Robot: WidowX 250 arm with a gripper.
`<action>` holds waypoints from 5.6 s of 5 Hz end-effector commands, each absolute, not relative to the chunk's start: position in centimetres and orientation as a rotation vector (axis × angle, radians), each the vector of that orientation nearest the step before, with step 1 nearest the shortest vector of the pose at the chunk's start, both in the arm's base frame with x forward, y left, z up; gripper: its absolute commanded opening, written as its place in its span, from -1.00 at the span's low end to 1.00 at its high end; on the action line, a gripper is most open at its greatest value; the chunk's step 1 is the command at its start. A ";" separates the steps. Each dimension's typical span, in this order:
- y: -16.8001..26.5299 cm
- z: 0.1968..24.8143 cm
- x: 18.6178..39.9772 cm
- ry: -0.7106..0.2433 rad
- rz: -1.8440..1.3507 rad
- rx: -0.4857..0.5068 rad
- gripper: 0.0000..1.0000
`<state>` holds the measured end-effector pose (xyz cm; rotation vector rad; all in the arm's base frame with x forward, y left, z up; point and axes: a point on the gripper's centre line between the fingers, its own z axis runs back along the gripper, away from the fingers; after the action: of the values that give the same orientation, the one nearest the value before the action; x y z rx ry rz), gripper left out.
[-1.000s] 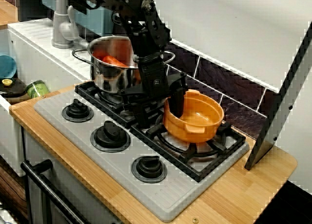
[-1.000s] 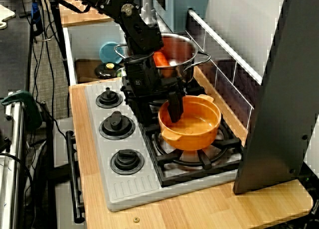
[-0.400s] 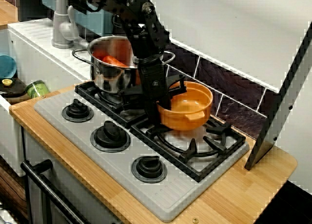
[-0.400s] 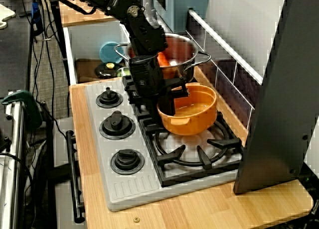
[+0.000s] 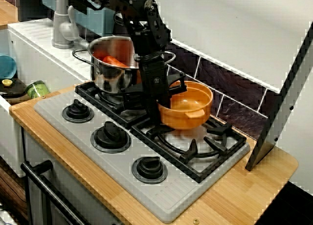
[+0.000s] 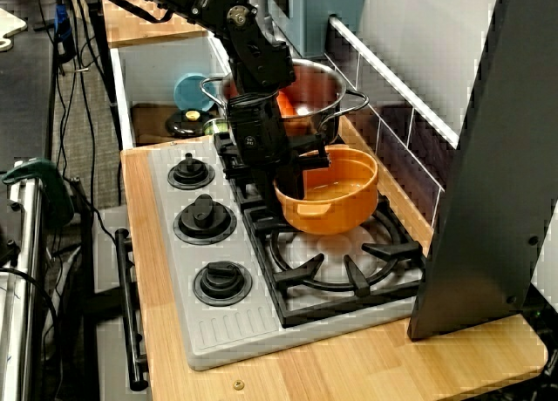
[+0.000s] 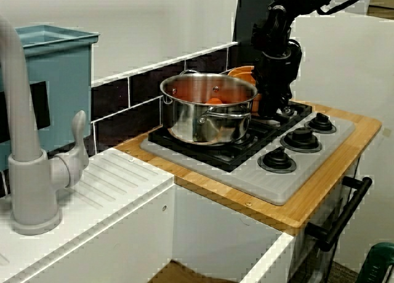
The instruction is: Lift pot from stove
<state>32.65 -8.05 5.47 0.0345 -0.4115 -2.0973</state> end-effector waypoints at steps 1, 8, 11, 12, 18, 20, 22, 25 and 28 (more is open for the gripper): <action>-7.6 8.5 33.4 -0.479 -2.091 0.032 -1.00; -6.7 16.1 32.7 -0.638 -2.038 -0.112 -1.00; -6.5 17.4 32.5 -0.660 -2.057 -0.185 -1.00; -6.7 17.8 32.5 -0.669 -2.060 -0.183 -1.00; -6.8 20.3 32.7 -0.685 -2.059 -0.168 -1.00; -7.5 20.5 32.1 -0.671 -2.099 -0.092 -1.00; -7.9 20.3 31.2 -0.659 -2.125 -0.071 -1.00; -7.9 21.0 30.5 -0.676 -2.186 0.028 -1.00; -6.2 23.6 30.5 -0.750 -2.190 0.055 -1.00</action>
<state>30.13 -6.85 22.34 0.0003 -0.7213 -2.1823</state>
